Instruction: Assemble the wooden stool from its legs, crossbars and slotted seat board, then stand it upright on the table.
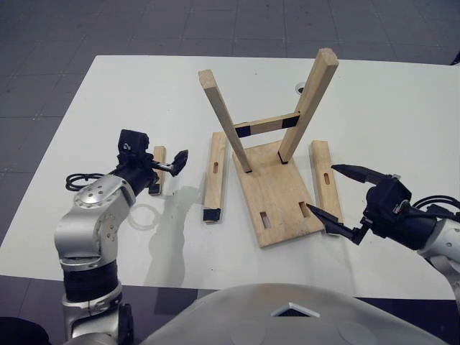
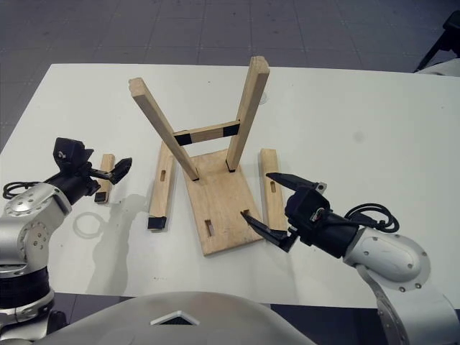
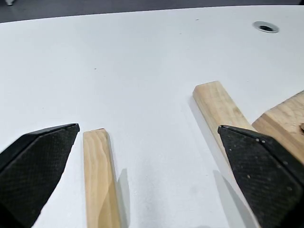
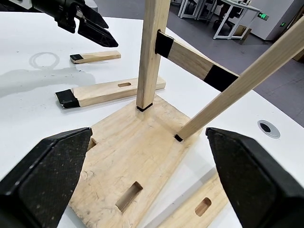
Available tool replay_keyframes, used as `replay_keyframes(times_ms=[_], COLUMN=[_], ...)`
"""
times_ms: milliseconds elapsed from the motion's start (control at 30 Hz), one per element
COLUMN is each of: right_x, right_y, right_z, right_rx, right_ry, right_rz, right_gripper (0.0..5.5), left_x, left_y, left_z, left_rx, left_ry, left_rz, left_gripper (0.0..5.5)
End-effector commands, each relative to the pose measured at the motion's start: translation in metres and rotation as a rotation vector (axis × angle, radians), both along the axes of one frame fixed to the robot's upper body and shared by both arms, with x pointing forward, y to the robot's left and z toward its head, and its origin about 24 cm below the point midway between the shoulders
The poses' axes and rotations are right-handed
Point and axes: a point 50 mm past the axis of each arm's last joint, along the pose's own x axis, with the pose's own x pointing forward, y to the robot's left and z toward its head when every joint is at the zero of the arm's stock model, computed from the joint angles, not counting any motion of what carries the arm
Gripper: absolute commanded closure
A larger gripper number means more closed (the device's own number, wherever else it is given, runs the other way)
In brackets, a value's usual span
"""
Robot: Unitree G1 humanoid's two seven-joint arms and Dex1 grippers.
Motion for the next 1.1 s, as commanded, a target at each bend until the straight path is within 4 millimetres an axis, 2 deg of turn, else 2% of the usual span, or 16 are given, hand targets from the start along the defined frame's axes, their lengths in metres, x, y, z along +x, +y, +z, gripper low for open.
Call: replay_keyframes(times_ms=[33,133,233,533,767,1100], right_x=[-0.005,-0.007,-0.008,-0.01,-0.01,-0.009], right_y=[0.008,0.011,0.012,0.015,0.015,0.015], right_z=[0.001,0.0,-0.001,0.002,0.005,0.01], right_rx=[0.037,0.058,0.072,0.099,0.114,0.123], right_ry=[-0.011,-0.01,-0.01,-0.025,-0.034,-0.047], right_rz=[0.006,0.01,0.003,0.005,-0.002,-0.006], right_gripper=[1.07,1.07,1.07,1.07,1.04,1.04], left_x=[-0.005,-0.011,-0.018,-0.042,-0.043,-0.05], left_y=[0.0,0.003,0.002,0.0,0.0,-0.004], left_z=[-0.006,-0.016,-0.029,-0.076,-0.075,-0.085], left_rx=[0.09,0.16,0.194,0.101,0.163,0.157], left_ry=[0.014,0.043,0.097,0.345,0.343,0.405], left_rz=[0.163,0.244,0.246,0.252,0.255,0.255], left_gripper=[0.0,0.0,0.0,0.0,1.16,2.7])
